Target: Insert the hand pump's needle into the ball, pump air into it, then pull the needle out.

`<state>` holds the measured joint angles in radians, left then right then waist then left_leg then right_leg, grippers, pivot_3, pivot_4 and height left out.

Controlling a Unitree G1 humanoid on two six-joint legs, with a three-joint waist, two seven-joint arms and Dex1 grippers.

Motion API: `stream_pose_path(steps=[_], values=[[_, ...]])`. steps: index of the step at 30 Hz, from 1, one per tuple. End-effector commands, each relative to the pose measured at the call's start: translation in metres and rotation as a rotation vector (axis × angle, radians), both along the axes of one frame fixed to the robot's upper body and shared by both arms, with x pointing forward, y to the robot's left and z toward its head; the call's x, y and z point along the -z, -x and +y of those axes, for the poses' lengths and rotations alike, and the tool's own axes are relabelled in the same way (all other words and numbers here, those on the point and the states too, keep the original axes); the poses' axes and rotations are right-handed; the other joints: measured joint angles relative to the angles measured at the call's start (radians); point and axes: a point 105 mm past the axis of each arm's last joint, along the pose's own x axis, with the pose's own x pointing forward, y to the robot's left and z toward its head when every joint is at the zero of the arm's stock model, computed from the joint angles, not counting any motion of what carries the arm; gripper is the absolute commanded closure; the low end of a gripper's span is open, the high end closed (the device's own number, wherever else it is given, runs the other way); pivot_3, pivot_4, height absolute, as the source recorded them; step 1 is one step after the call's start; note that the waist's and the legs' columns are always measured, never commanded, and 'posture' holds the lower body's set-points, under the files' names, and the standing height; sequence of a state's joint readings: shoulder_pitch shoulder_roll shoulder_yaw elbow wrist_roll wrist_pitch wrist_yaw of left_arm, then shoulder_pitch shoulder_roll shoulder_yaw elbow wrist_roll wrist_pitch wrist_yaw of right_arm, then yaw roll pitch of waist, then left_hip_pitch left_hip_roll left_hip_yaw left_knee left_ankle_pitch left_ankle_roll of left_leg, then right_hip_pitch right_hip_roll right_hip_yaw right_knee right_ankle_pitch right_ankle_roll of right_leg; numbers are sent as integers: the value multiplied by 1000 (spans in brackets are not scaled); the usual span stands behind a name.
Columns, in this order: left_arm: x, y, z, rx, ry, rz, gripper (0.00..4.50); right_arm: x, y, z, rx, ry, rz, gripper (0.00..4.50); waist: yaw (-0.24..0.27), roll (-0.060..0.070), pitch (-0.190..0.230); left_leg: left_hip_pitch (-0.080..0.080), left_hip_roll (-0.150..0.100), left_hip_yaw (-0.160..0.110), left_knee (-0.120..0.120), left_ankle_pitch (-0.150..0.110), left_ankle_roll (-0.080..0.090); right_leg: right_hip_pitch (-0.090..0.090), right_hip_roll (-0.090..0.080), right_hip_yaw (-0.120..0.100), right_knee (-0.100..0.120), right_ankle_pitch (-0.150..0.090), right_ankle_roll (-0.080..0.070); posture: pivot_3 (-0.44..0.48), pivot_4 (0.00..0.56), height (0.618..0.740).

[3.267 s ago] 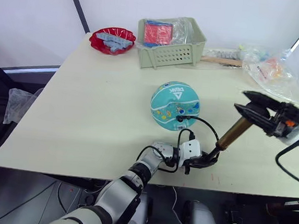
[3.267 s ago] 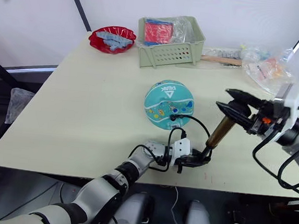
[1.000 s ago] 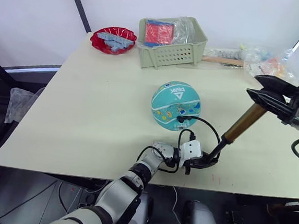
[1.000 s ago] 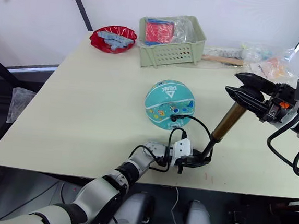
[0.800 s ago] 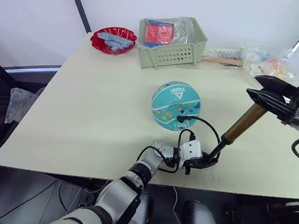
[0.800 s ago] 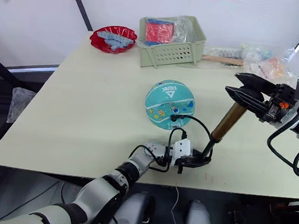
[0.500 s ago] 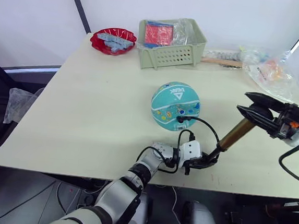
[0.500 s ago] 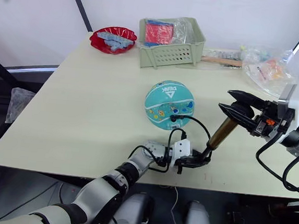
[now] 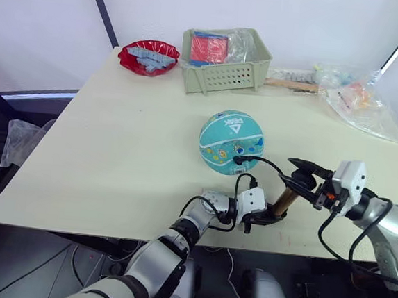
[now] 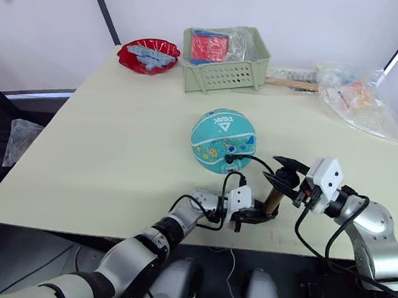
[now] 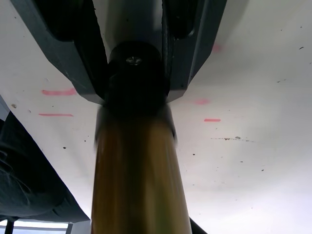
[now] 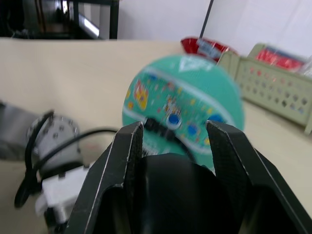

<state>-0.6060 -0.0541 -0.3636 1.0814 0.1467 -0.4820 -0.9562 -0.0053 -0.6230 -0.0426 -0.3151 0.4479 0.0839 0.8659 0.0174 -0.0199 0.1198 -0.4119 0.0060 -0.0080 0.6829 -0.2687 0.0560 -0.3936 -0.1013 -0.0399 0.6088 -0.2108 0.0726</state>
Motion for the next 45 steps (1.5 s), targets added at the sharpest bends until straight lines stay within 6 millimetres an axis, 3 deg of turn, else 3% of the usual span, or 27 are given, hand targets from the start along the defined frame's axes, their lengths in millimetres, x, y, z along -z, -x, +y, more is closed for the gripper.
stream_pose_path(steps=[1, 4, 19, 30, 35, 45], values=[[39, 23, 15, 36, -141, 115, 3466, 27, 0, -3, 22, 37, 102, 2936, 0, 0, 0, 0, 0, 0, 0, 0, 0, 0, 0, 0, 0, 0, 0, 0, 150, 738], [39, 23, 15, 36, -141, 117, 3466, -3, -3, -4, 15, -29, 31, 2936, 0, 0, 0, 0, 0, 0, 0, 0, 0, 0, 0, 0, 0, 0, 0, 0, 150, 738], [39, 24, 14, 47, -144, 117, 3466, -114, 3, -27, -5, -142, -126, 2936, 8, 11, 12, -3, -1, 1, 0, 0, 0, -2, -2, 0, 0, 0, 0, 0, 150, 738], [40, 24, 17, 48, -150, 118, 3466, -172, 9, -42, 7, -147, -233, 2936, 11, 12, 15, -3, -1, 1, 0, 0, 0, -2, -2, 0, 0, 0, 0, 0, 150, 738], [40, 25, 17, 49, -151, 119, 3466, -172, 9, -38, -4, -144, -224, 2936, 11, 13, 16, -4, -1, 1, 0, 0, 0, -2, -2, 0, 0, 0, 0, 0, 150, 738], [41, 25, 18, 54, -154, 112, 3466, -86, 6, -19, -24, -65, -31, 2937, 9, 10, 13, -2, -1, 1, 0, 0, 0, -1, -1, 0, 0, 0, 0, 0, 150, 738]])
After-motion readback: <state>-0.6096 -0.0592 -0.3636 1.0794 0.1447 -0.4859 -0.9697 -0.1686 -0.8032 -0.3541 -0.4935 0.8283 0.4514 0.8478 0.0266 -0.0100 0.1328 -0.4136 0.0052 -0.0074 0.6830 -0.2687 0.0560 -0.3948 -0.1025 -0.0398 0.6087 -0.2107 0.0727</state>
